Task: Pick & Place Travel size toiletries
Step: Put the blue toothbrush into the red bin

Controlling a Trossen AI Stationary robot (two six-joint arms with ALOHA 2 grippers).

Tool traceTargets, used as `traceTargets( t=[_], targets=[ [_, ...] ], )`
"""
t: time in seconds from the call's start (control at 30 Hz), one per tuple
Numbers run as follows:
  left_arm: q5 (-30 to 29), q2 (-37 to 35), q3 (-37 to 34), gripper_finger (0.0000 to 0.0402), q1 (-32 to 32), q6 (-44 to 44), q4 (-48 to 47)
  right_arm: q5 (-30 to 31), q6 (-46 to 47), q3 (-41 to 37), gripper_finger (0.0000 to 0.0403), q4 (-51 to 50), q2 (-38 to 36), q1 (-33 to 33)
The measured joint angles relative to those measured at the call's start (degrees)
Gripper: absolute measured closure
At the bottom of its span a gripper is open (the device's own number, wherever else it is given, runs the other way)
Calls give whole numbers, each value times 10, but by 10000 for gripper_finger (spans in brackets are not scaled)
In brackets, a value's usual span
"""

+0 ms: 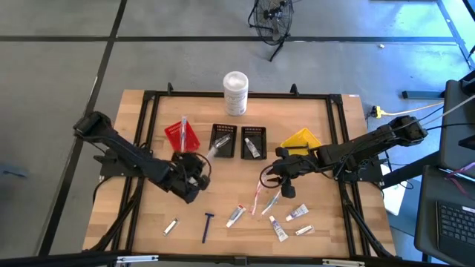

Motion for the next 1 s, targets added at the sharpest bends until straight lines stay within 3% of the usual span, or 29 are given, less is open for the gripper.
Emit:
traceTargets(
  t=[0.17,0.47,0.73,1.0],
  targets=[
    [-72,-20,1,374,30,-79,-66,4,0,0,294,0,0,0],
    [-84,-21,1,373,148,-133,-178,5,0,0,278,0,0,0],
    [-43,-12,-22,373,250,-131,-181,6,-1,0,271,0,0,0],
    [-39,6,-89,372,301,-156,-122,6,-6,0,281,0,0,0]
  ],
)
